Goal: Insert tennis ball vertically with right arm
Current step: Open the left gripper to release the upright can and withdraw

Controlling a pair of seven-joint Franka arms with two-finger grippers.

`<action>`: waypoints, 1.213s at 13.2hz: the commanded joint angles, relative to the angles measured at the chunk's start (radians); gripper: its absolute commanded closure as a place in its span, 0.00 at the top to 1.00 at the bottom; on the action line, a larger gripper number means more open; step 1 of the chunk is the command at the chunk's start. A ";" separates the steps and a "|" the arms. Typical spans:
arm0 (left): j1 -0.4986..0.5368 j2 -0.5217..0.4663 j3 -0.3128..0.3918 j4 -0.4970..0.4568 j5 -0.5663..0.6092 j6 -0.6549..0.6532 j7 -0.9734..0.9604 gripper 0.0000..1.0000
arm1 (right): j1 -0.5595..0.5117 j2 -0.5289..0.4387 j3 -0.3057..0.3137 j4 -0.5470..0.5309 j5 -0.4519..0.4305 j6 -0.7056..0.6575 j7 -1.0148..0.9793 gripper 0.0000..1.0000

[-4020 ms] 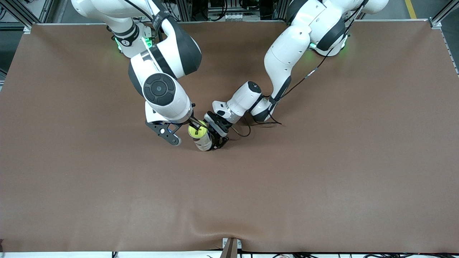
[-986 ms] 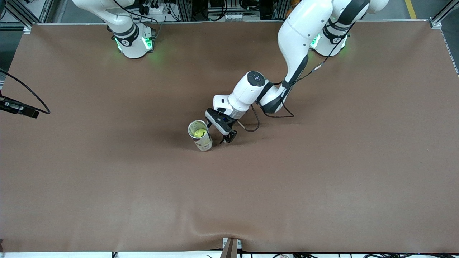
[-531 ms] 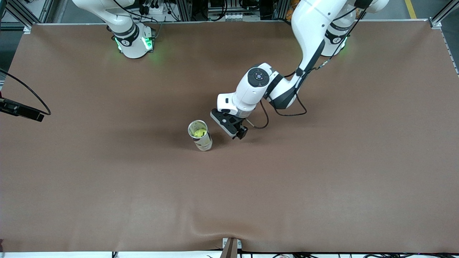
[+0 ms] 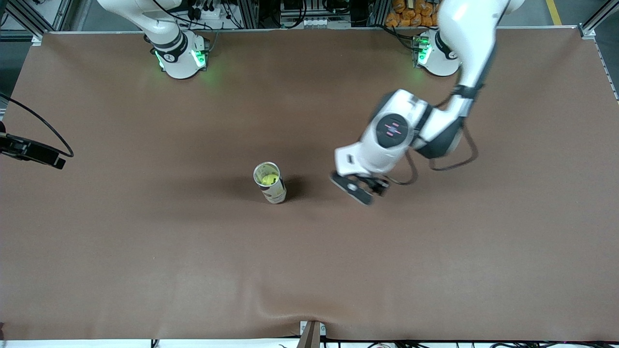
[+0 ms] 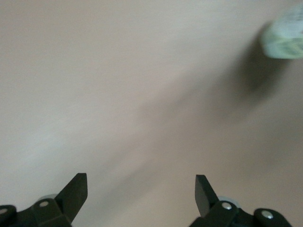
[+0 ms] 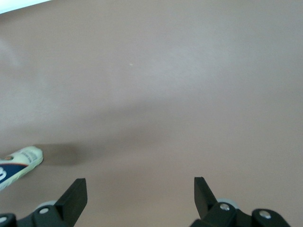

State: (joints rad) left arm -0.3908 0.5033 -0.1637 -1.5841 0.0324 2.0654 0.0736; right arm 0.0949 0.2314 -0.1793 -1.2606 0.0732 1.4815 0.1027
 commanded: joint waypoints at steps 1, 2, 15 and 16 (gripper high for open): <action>0.102 0.001 0.000 0.099 0.084 -0.131 -0.003 1.00 | -0.011 -0.049 0.011 0.047 0.025 -0.038 -0.147 1.00; 0.136 -0.006 0.001 0.124 0.119 -0.175 0.000 1.00 | -0.014 -0.056 0.008 0.053 0.045 -0.049 -0.191 1.00; 0.458 -0.267 0.071 0.174 -0.072 -0.444 -0.109 1.00 | 0.046 -0.218 0.018 -0.194 -0.024 0.074 -0.196 1.00; 0.425 -0.285 0.119 0.174 -0.103 -0.477 -0.113 1.00 | 0.066 -0.222 0.020 -0.200 -0.071 0.071 -0.189 1.00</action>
State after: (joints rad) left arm 0.0682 0.2791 -0.1126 -1.3839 -0.0195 1.6356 -0.0213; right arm 0.1130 0.0633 -0.1662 -1.3832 0.0709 1.5253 -0.0910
